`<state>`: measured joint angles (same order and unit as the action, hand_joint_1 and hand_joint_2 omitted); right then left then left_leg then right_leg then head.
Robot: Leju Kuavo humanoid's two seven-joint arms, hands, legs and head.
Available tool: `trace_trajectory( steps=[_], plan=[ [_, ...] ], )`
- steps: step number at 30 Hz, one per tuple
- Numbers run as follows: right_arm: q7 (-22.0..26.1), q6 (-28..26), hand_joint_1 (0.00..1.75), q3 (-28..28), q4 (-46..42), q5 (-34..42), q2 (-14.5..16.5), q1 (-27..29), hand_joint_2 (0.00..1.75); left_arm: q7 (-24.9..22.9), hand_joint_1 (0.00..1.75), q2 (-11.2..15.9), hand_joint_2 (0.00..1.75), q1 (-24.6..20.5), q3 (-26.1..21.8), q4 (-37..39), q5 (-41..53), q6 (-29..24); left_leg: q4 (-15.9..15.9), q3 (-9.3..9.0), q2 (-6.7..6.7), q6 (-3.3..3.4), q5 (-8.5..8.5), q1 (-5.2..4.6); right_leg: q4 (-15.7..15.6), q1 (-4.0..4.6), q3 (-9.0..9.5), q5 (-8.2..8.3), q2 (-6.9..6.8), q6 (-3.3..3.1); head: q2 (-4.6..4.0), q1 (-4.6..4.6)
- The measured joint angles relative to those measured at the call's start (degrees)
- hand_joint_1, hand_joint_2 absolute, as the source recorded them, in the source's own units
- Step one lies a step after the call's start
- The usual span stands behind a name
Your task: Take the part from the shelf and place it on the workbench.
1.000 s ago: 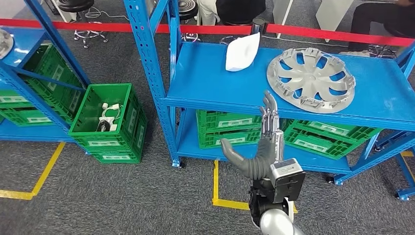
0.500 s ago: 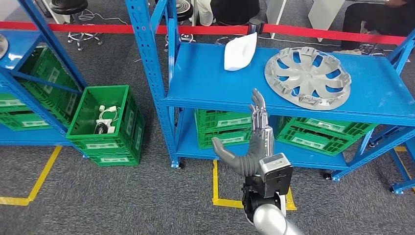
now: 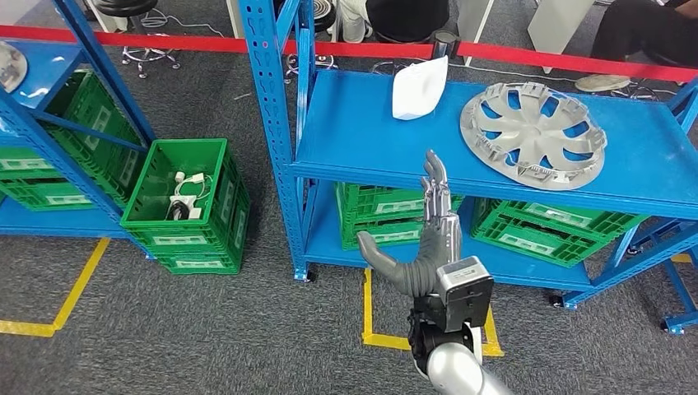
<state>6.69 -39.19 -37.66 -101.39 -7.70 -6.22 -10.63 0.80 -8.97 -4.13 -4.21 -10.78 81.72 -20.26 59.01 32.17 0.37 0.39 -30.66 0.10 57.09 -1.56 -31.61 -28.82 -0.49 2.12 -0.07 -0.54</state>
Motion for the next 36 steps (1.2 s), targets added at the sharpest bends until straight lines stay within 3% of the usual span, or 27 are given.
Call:
trace_trajectory(
  steps=[7,11,14,16,18,19,20,21,23,24,26,29,30,32,34,36],
  plan=[
    [0.5,0.0,0.0,0.0,0.4,0.5,-0.1,-0.1,1.75,-0.2,0.0,0.0,0.0,0.0,0.5,0.0,-0.7,-0.2,0.0,-0.11,0.0,0.02,-0.13,-0.01,0.0,0.03,0.05,-0.13,0.0,0.05,0.0,-0.08],
    [0.5,0.0,0.0,-0.1,0.7,0.9,0.0,-0.2,1.75,-0.2,0.0,0.1,0.0,0.0,1.2,0.0,0.0,-0.2,0.1,-0.04,-0.1,0.44,-0.42,-0.32,-0.2,-0.1,0.17,0.11,-0.07,0.84,0.0,0.13],
    [0.6,0.0,0.0,-0.3,0.9,1.1,0.0,-0.3,1.75,-0.1,0.0,0.1,0.0,0.0,1.9,0.0,1.0,-0.2,-0.7,-0.67,-0.12,0.98,-0.11,-0.03,0.7,-0.09,0.1,0.35,-0.05,1.3,0.0,0.24],
    [0.6,0.0,0.0,-0.4,0.9,1.1,0.0,-0.4,1.75,-0.1,0.0,0.1,0.0,0.0,2.3,0.0,1.2,-0.2,-1.3,-1.5,-0.12,1.34,0.16,0.22,4.2,-0.06,-1.39,-1.81,0.04,1.27,0.0,-0.07],
    [0.7,0.0,0.0,-0.6,0.9,1.2,0.0,-0.4,1.75,-0.1,0.0,0.0,0.0,0.0,2.6,0.0,1.2,-0.2,-1.4,-1.68,-0.15,1.46,-0.01,0.21,11.0,-0.02,-4.76,-5.36,0.16,1.19,0.0,-0.44],
    [0.7,0.0,0.0,-0.7,1.0,1.2,0.0,-0.3,1.75,-0.1,0.0,0.0,0.0,0.0,2.8,0.0,1.3,-0.2,-1.5,-1.75,-0.19,1.45,-0.29,0.18,14.2,-0.02,-6.5,-6.46,0.2,1.12,0.0,-0.57],
    [0.7,0.0,0.0,-0.8,1.1,1.3,0.0,-0.3,1.75,-0.2,0.0,0.0,0.0,0.1,2.9,0.0,1.3,-0.2,-1.5,-1.96,-0.22,1.38,-0.66,0.17,15.7,-0.02,-7.55,-6.45,0.23,0.99,0.0,-0.66],
    [0.8,0.0,0.0,-0.9,1.3,1.4,0.0,-0.3,1.75,-0.2,0.0,0.0,0.0,0.1,3.0,0.0,1.4,-0.2,-1.5,-2.34,-0.26,1.25,-1.13,0.19,15.3,-0.02,-7.69,-5.26,0.24,0.8,0.0,-0.74],
    [0.9,0.0,0.0,-1.0,1.4,1.7,-0.1,-0.3,1.75,-0.3,0.0,-0.1,0.0,0.2,3.4,0.0,1.8,-0.4,-1.5,-3.56,-0.23,0.73,-1.95,0.29,9.5,-0.02,-5.5,-0.63,0.23,0.41,0.0,-0.97],
    [1.0,0.0,0.0,-1.1,1.4,1.8,-0.1,-0.3,1.75,-0.3,0.0,-0.1,0.0,0.2,3.7,0.0,2.0,-0.5,-1.5,-4.13,-0.19,0.42,-2.35,0.33,6.4,0.12,-4.3,0.72,0.2,0.24,0.0,-0.96],
    [1.1,0.0,0.0,-1.2,1.6,2.1,0.0,-0.4,1.75,-0.4,0.0,-0.2,0.0,0.1,4.3,0.0,2.4,-0.7,-1.6,-4.74,-0.07,-0.41,-2.94,0.37,2.4,0.51,-2.81,0.85,0.09,-0.38,0.0,-1.04],
    [1.4,0.0,0.0,-1.4,1.8,2.4,0.0,-0.5,1.75,-0.4,0.0,-0.2,0.0,0.1,5.6,-0.1,3.1,-0.7,-1.0,-5.52,0.09,-1.64,-2.83,0.44,0.8,0.77,-1.31,-0.29,0.13,-1.76,0.0,-0.84],
    [1.6,0.0,0.0,-1.5,1.8,2.4,0.1,-0.6,1.75,-0.4,0.0,-0.2,0.0,0.0,6.0,-0.1,3.2,-0.7,0.8,-4.83,0.0,-1.88,-2.5,0.51,0.3,0.76,-0.25,-0.64,0.15,-2.19,-0.01,-0.62],
    [1.7,0.0,0.0,-1.6,1.8,2.4,0.1,-0.7,1.75,-0.4,0.0,-0.2,0.0,0.0,6.6,-0.1,3.3,-0.7,7.2,-0.8,-0.36,-2.13,-2.42,0.59,-0.8,0.75,2.11,-1.43,0.11,-2.74,-0.01,-0.01],
    [1.7,0.0,0.0,-1.7,1.9,2.4,0.2,-0.8,1.75,-0.4,0.0,-0.1,0.0,0.2,7.1,-0.1,3.4,-0.7,13.2,4.86,-0.54,-2.3,-4.76,0.58,-1.7,0.87,4.49,-2.72,0.17,-2.98,0.0,0.52],
    [1.7,0.0,0.0,-1.8,2.1,2.4,0.3,-0.7,1.75,-0.4,0.0,-0.1,0.0,0.7,7.4,-0.1,3.4,-0.7,13.8,8.86,-0.5,-2.29,-8.04,0.59,-2.5,1.01,7.45,-4.44,0.45,-2.96,0.0,0.75]
  ],
)
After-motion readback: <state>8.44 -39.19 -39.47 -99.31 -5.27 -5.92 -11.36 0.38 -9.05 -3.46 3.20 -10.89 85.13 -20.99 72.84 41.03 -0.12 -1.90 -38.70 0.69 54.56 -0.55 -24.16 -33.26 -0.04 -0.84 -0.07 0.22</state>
